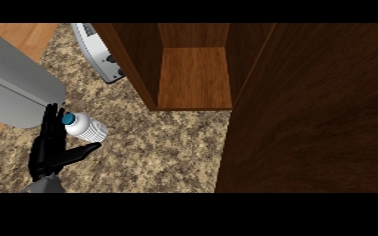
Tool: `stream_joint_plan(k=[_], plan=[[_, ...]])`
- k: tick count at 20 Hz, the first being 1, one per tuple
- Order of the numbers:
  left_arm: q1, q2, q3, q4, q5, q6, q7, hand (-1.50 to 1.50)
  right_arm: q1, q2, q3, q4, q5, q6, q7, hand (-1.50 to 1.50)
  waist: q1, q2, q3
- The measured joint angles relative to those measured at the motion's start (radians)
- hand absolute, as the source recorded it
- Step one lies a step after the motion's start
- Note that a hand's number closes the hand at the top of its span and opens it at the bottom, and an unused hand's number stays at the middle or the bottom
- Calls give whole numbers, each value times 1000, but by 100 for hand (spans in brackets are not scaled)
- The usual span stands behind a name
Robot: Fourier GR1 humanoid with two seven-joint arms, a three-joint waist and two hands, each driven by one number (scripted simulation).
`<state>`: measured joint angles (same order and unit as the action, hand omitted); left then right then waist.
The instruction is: Pick up the bottled water, place it into the cabinet and close the cabinet
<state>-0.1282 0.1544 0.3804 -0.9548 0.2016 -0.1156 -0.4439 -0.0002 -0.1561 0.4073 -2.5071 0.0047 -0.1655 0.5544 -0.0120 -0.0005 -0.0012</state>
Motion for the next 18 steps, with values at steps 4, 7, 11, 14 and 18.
stream_joint_plan(k=[4,7,11,14,18], plan=[[-23,15,9,132,-10,-27,-91,-150,15,-7,16,-2,2,-3,-4,-150,-3,0,0],[-46,38,21,219,-6,-65,-143,-150,3,-12,24,-3,5,-12,5,-150,-5,0,-1],[-95,53,32,335,-5,-98,-216,-150,11,-18,39,0,9,-17,-13,-150,-6,1,-1],[-136,69,49,413,9,-118,-250,-150,12,-22,30,1,10,-19,-21,-150,-6,1,-1],[-186,61,54,521,5,-127,-326,-150,20,-22,21,5,10,-21,-42,-150,-8,2,-1]])
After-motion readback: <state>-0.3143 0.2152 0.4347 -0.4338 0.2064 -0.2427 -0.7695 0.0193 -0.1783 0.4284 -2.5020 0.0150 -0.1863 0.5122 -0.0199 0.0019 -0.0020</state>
